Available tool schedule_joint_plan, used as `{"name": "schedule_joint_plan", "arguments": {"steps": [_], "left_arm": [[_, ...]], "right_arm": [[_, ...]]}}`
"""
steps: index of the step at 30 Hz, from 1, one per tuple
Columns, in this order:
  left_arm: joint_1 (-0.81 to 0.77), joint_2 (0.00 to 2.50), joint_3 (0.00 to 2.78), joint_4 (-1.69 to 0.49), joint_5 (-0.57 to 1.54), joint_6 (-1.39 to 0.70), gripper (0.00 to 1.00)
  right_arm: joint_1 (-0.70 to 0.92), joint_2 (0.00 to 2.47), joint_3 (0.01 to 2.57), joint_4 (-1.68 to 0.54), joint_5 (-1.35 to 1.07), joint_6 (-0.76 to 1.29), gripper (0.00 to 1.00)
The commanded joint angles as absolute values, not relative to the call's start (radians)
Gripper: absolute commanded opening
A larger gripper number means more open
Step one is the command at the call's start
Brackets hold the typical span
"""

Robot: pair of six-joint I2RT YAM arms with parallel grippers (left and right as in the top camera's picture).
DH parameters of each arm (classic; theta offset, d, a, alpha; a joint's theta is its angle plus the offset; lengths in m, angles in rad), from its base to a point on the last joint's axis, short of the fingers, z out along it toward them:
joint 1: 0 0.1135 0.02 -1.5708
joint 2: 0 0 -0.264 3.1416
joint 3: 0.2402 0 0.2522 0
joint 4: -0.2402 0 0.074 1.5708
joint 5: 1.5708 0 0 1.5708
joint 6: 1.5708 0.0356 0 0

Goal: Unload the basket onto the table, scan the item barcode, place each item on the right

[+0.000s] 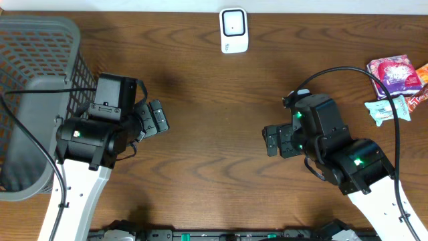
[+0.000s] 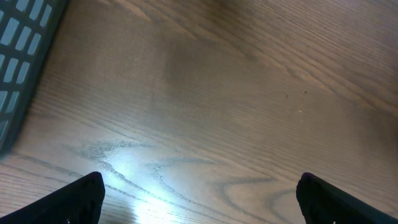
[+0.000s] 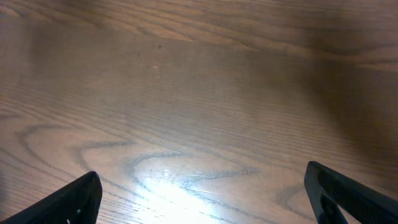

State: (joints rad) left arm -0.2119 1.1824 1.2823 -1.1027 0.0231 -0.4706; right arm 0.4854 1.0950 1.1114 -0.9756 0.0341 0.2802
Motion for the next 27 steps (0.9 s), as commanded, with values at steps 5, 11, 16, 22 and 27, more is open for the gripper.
{"name": "schedule_joint_plan", "arguments": {"steps": [5,11,16,22,27], "left_arm": [[-0.208,1.184,1.279,-1.107,0.014,-0.464,0.98],[-0.208,1.184,1.279,-1.107,0.014,-0.464,0.98],[-0.208,1.184,1.279,-1.107,0.014,-0.464,0.98],[-0.208,1.184,1.279,-1.107,0.014,-0.464,0.98],[-0.208,1.184,1.279,-1.107,0.014,-0.464,0.98]], "right_arm": [[0.492,1.098,1.108,-0.978,0.046,0.28,0.99],[0.492,1.098,1.108,-0.978,0.047,0.28,0.99],[0.489,1.101,1.105,-0.981,0.047,0.28,0.99],[0.47,1.091,1.105,-0.98,0.047,0.28,0.99],[0.421,1.053,1.105,-0.98,0.047,0.28,0.99]]}}
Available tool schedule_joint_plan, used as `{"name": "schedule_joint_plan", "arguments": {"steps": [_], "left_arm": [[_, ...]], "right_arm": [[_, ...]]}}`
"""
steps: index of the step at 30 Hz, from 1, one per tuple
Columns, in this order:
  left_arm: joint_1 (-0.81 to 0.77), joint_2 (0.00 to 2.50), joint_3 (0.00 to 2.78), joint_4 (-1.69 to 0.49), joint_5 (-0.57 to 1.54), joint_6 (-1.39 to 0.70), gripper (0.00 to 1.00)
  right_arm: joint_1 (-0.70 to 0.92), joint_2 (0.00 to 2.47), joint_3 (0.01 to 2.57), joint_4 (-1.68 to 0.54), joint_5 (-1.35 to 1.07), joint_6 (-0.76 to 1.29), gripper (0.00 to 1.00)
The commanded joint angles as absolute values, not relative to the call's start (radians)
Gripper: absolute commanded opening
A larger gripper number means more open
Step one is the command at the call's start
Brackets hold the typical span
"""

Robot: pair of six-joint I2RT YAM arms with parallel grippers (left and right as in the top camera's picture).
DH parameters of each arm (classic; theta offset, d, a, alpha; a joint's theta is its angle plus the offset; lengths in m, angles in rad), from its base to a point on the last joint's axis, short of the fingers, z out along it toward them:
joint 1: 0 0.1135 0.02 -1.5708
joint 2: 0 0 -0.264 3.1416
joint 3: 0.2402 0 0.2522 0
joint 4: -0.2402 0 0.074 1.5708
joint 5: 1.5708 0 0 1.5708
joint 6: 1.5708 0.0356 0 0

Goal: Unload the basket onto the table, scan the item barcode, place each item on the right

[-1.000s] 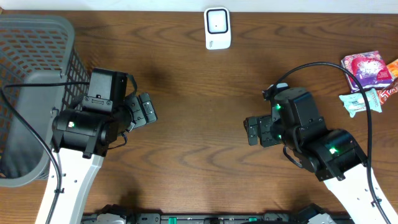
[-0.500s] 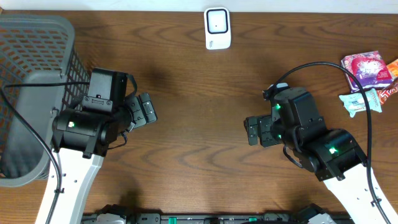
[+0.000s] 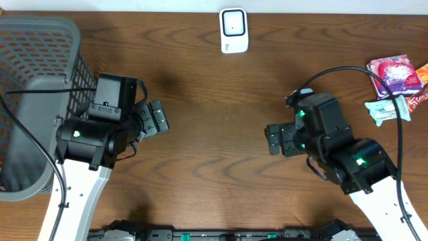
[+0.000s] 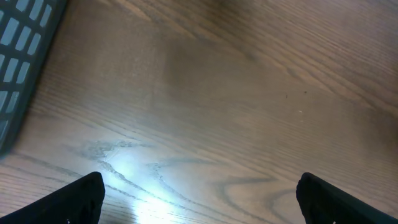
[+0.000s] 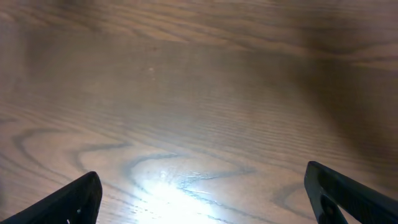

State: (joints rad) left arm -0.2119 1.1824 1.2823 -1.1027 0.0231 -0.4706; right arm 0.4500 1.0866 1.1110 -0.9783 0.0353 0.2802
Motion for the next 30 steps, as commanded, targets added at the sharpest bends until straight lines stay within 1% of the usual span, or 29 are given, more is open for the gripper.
{"name": "schedule_joint_plan", "arguments": {"steps": [1,4,9,13,17,22,25,26,30], "left_arm": [[-0.208,1.184,1.279,-1.107,0.014,-0.464,0.98],[-0.208,1.184,1.279,-1.107,0.014,-0.464,0.98],[-0.208,1.184,1.279,-1.107,0.014,-0.464,0.98],[-0.208,1.184,1.279,-1.107,0.014,-0.464,0.98],[-0.208,1.184,1.279,-1.107,0.014,-0.464,0.98],[-0.208,1.184,1.279,-1.107,0.014,-0.464,0.98],[-0.208,1.184,1.279,-1.107,0.014,-0.464,0.98],[-0.208,1.184,1.279,-1.107,0.014,-0.464,0.98],[-0.208,1.184,1.279,-1.107,0.014,-0.464,0.98]], "right_arm": [[0.403,1.043,1.105,-0.98,0.047,0.28,0.99],[0.348,1.008,1.105,-0.985,0.051,0.276,0.99],[0.227,0.916,1.102,-1.056,0.061,0.269,0.99],[0.12,0.806,1.054,-1.033,-0.011,0.268,0.99],[0.051,0.649,0.884,-0.927,-0.061,0.268,0.99],[0.043,0.497,0.641,-0.764,-0.133,0.268,0.99],[0.043,0.419,0.503,-0.622,-0.166,0.269,0.99],[0.043,0.38,0.439,-0.54,-0.168,0.269,0.99],[0.043,0.284,0.305,-0.35,-0.175,0.269,0.99]]}}
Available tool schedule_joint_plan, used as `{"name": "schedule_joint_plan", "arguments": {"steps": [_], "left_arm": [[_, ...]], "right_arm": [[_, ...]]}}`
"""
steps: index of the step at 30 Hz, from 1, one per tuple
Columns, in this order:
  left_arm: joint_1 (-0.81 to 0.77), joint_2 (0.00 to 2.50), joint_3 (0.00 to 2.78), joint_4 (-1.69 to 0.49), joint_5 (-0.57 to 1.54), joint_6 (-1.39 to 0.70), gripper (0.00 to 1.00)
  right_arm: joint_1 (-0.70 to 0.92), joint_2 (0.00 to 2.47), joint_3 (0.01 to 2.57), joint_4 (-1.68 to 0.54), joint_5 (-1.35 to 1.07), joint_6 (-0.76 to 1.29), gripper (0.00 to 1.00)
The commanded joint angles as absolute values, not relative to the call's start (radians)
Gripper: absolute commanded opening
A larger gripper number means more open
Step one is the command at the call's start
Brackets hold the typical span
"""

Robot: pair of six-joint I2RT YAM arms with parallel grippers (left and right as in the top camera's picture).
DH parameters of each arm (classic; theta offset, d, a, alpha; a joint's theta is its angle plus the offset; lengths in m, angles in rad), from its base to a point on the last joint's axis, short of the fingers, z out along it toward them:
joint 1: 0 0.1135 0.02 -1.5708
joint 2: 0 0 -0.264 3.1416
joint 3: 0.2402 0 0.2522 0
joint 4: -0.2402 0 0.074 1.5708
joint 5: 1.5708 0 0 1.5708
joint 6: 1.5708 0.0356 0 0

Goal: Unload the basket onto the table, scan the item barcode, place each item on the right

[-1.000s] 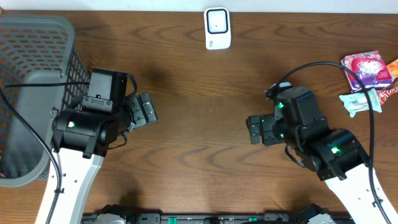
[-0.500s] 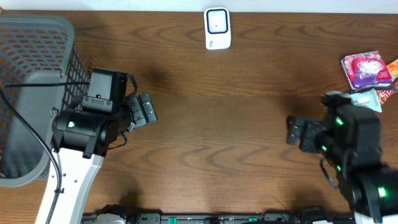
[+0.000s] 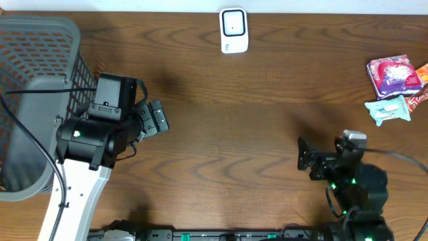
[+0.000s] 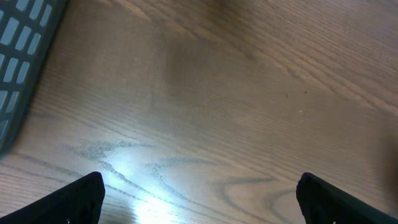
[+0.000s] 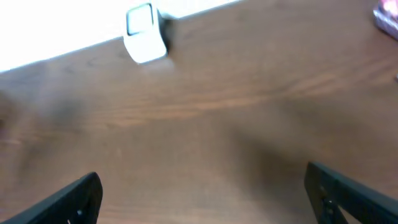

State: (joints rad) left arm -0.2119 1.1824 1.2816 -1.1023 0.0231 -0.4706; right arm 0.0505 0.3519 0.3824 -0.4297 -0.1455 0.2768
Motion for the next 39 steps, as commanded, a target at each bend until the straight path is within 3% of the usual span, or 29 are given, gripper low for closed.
{"name": "schedule_joint_plan", "arguments": {"steps": [1,13,22,32,39], "left_arm": [[-0.208,1.184,1.279,-1.107,0.014,-0.464,0.98],[-0.208,1.184,1.279,-1.107,0.014,-0.464,0.98],[-0.208,1.184,1.279,-1.107,0.014,-0.464,0.97],[-0.208,1.184,1.279,-1.107,0.014,-0.464,0.98],[-0.208,1.184,1.279,-1.107,0.014,-0.464,0.98]], "right_arm": [[0.043,0.26,0.276,-0.305,-0.175,0.269,0.99],[0.042,0.092,0.004,0.099,-0.16,0.268,0.99],[0.002,0.005,0.006,-0.056,-0.155,0.268,0.99],[-0.009,0.005,0.006,-0.064,-0.146,0.266,0.99],[-0.006,0.005,0.006,-0.068,-0.13,0.001,0.99]]}}
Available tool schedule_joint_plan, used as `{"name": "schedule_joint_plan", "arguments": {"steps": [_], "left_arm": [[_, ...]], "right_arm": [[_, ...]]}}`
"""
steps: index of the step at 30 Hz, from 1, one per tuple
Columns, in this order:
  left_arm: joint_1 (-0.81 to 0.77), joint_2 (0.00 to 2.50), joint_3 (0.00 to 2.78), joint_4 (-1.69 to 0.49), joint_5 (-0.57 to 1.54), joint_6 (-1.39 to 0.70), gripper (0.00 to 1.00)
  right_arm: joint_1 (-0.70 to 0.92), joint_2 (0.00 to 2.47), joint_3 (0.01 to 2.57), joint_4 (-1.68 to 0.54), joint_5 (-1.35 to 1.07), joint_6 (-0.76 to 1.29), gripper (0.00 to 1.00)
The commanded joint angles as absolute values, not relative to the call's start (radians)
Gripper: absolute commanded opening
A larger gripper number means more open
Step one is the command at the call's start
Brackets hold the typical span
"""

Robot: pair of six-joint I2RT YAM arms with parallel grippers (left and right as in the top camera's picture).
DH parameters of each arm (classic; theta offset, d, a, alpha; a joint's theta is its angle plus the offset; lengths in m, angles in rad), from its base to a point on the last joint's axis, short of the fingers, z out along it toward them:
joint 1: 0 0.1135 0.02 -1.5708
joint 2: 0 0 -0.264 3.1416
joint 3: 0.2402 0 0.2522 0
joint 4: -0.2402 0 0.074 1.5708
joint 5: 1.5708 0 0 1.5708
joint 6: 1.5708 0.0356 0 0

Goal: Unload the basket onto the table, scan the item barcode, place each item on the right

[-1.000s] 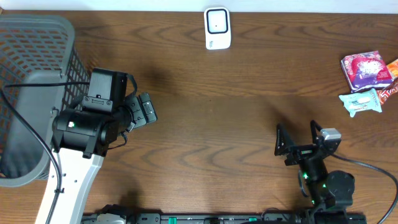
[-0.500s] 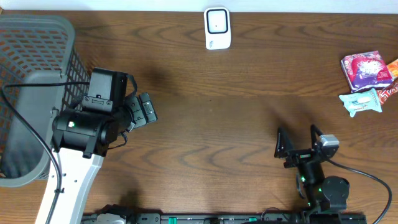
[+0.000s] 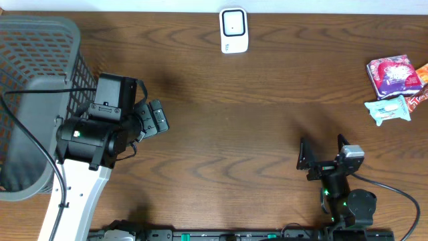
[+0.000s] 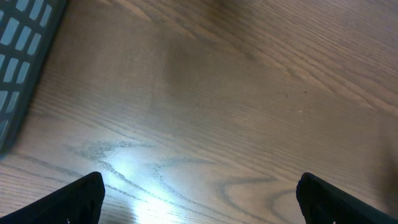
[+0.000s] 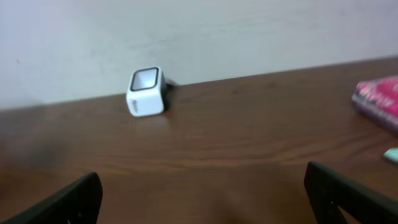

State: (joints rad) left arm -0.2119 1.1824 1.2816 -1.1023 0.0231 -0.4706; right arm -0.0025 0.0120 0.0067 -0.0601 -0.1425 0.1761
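The white barcode scanner [image 3: 234, 30] stands at the table's back edge, and the right wrist view shows it too [image 5: 147, 91]. The items lie at the far right: a pink-purple package [image 3: 393, 73] and a teal packet [image 3: 388, 110]. My right gripper [image 3: 321, 157] is near the front edge, facing the back wall. It is open and holds nothing [image 5: 202, 205]. Left of centre, my left gripper [image 3: 159, 117] hangs open over bare wood, also empty [image 4: 199, 205].
A grey mesh basket [image 3: 33, 100] fills the left end of the table, and its wall shows in the left wrist view [image 4: 18, 62]. Orange-red wrappers [image 3: 421, 84] lie at the right edge beside the items. A pale wall rises behind the scanner.
My right arm has drawn a little further back at the front edge. Its camera now looks level at the scanner and the wall. The left arm and the items have not moved.
At first my right gripper hung open over the wood right of centre, facing down, and barely shifted by the second moment. It then stood at the front edge facing the scanner, and now sits further back. The left arm stayed still throughout.
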Motion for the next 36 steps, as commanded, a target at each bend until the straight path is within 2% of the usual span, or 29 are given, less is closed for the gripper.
{"name": "schedule_joint_plan", "arguments": {"steps": [1,16,36], "left_arm": [[-0.208,1.184,1.279,-1.107,0.014,-0.464,0.98],[-0.208,1.184,1.279,-1.107,0.014,-0.464,0.98],[-0.208,1.184,1.279,-1.107,0.014,-0.464,0.98]], "right_arm": [[-0.006,0.005,0.006,-0.068,-0.13,-0.031,0.99],[-0.006,0.005,0.006,-0.072,-0.118,-0.064,0.99],[-0.006,0.005,0.006,-0.071,-0.138,0.03,0.99]]}}
